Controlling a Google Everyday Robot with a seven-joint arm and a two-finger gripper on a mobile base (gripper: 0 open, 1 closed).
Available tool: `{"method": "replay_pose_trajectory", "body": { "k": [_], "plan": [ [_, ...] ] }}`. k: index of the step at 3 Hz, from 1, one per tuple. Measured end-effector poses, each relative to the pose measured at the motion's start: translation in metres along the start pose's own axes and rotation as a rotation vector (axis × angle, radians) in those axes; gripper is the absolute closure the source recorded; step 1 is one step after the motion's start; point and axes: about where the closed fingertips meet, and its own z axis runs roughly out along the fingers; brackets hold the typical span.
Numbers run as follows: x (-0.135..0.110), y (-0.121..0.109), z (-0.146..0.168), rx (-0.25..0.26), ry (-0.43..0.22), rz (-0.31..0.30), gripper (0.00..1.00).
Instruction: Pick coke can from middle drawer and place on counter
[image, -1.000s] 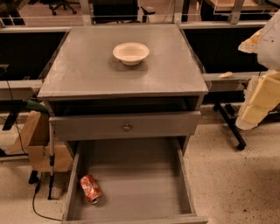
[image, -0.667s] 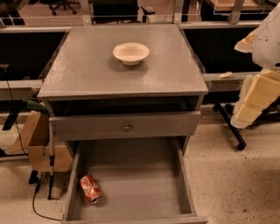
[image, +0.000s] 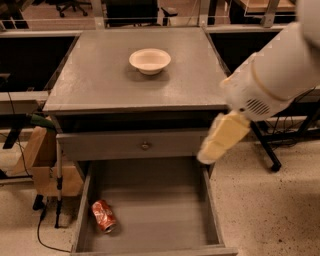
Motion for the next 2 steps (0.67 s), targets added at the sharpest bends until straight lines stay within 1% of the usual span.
{"method": "replay_pose_trajectory", "body": {
  "k": [1, 2],
  "plan": [
    [-0.044, 0.036, 0.071, -0.086, -0.110, 0.083, 0.00],
    [-0.099, 0.064, 0.140, -0.160, -0.193, 0.162, 0.00]
  ]
}}
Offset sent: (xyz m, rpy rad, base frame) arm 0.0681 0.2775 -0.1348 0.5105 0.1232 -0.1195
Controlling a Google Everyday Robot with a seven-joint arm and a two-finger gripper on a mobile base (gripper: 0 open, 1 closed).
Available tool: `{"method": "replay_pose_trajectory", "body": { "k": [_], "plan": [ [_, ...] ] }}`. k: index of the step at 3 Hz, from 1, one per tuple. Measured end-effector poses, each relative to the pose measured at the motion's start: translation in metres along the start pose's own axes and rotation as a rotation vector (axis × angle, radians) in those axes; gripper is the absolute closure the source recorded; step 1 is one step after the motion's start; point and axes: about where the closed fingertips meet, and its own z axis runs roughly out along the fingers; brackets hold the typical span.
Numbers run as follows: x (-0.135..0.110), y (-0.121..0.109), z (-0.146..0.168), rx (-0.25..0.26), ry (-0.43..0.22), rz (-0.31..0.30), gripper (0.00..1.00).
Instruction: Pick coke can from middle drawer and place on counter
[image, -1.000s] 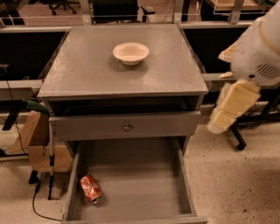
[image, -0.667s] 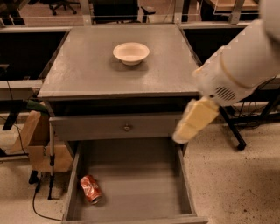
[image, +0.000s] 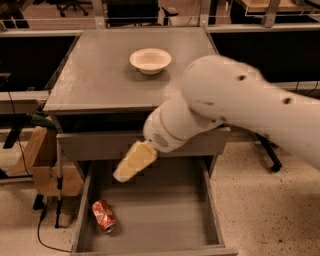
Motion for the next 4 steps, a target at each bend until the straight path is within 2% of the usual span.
{"method": "replay_pose_trajectory", "body": {
  "k": [1, 2, 3, 4],
  "plan": [
    [-0.019, -0.009, 0.003, 0.041, -0.063, 0.054, 0.00],
    [-0.019, -0.009, 0.003, 0.041, -0.063, 0.054, 0.00],
    [-0.022, -0.004, 0.015, 0.013, -0.074, 0.036, 0.00],
    [-0.008, 0.021, 0.067, -0.067, -0.101, 0.001, 0.00]
  ]
}}
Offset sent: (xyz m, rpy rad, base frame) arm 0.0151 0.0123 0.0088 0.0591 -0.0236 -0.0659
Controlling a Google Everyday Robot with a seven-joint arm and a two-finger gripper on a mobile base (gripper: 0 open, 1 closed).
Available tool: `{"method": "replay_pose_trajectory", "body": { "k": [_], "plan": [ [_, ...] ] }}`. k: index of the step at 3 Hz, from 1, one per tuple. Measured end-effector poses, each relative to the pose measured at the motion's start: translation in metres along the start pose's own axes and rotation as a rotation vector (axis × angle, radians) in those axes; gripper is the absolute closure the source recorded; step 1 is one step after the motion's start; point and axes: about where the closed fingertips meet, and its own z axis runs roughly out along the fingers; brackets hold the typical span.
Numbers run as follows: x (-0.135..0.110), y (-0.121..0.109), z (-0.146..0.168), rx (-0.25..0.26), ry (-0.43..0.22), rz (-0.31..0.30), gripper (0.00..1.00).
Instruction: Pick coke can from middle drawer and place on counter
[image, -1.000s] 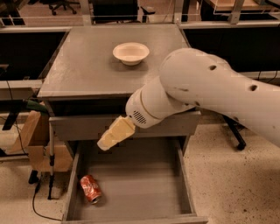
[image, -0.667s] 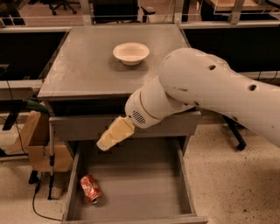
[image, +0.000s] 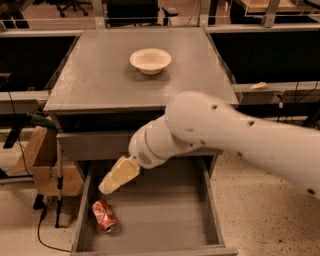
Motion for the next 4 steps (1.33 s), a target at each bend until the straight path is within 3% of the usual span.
{"method": "replay_pose_trajectory", "body": {
  "k": [1, 2, 3, 4],
  "plan": [
    [0.035, 0.041, 0.087, -0.121, -0.043, -0.032, 0.00],
    [0.080, 0.088, 0.177, -0.241, -0.038, 0.003, 0.00],
    [0.079, 0.086, 0.199, -0.233, -0.076, 0.035, 0.00],
    [0.081, 0.085, 0.209, -0.230, -0.068, 0.031, 0.00]
  ]
}}
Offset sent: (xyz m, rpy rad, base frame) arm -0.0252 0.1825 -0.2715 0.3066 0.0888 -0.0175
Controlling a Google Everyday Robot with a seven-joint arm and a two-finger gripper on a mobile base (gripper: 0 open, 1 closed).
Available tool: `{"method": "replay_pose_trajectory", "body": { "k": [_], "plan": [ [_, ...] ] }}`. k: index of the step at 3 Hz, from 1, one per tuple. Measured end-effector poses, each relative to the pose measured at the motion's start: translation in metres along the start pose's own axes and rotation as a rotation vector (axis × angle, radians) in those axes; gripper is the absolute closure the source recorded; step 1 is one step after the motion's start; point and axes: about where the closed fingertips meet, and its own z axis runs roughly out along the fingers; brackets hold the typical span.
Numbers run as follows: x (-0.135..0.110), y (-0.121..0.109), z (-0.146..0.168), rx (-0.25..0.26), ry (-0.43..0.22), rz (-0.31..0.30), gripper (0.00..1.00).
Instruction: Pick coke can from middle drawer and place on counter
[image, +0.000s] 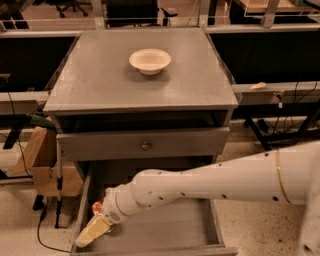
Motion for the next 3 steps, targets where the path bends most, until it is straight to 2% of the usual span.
{"method": "replay_pose_trajectory", "body": {
  "k": [1, 2, 3],
  "plan": [
    [0.005, -0.028, 0.014, 0.063, -0.011, -0.017, 0.00],
    [0.014, -0.068, 0.035, 0.134, -0.023, -0.017, 0.00],
    [0.029, -0.102, 0.052, 0.158, -0.036, -0.016, 0.00]
  ]
}}
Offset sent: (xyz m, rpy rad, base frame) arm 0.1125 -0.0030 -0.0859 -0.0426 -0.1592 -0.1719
